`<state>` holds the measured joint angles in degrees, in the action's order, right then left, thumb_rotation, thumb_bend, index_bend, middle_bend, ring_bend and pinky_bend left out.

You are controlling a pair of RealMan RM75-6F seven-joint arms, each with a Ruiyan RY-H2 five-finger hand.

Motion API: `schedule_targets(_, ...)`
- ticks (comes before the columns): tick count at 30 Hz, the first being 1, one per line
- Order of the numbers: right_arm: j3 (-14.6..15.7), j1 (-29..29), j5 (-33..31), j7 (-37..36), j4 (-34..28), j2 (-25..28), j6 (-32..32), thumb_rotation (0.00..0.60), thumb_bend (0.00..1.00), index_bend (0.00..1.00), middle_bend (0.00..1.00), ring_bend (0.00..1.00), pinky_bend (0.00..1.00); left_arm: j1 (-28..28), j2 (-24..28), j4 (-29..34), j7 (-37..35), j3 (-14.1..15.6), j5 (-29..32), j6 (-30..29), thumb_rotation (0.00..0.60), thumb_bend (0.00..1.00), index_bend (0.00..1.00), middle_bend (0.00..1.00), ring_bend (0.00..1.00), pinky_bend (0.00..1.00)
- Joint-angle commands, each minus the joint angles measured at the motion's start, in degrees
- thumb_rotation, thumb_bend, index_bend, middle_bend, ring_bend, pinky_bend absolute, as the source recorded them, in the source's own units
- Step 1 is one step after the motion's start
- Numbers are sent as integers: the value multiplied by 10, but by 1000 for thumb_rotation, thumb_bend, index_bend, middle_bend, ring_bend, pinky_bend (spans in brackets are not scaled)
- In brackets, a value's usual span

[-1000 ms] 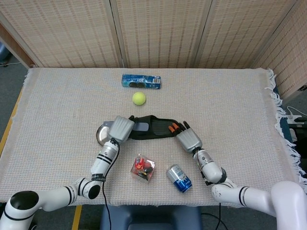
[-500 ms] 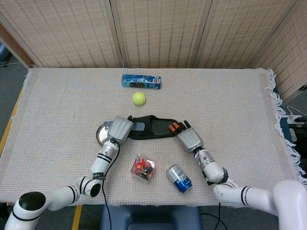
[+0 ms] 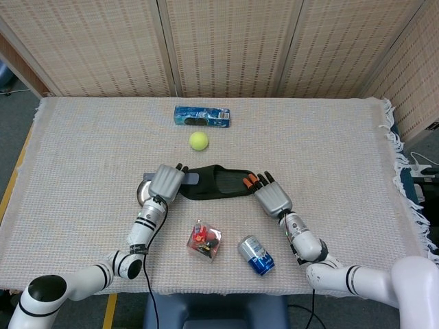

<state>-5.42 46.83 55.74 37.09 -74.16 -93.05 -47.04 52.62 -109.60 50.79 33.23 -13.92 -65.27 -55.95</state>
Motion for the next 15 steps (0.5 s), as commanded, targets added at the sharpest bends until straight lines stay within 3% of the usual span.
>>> schedule_targets(1,1,1,1,-2,0,1,-1,600,713,0,0,0,0,-1,1,-3,3,0,1,2,600,449,520,624,820,1000)
schedule_targets(15,6,3,-5,-1,-12,7,-5,600,713,0,0,0,0,2,-6,39,8,-2,-17,-24,600,453,525,627,820,1000)
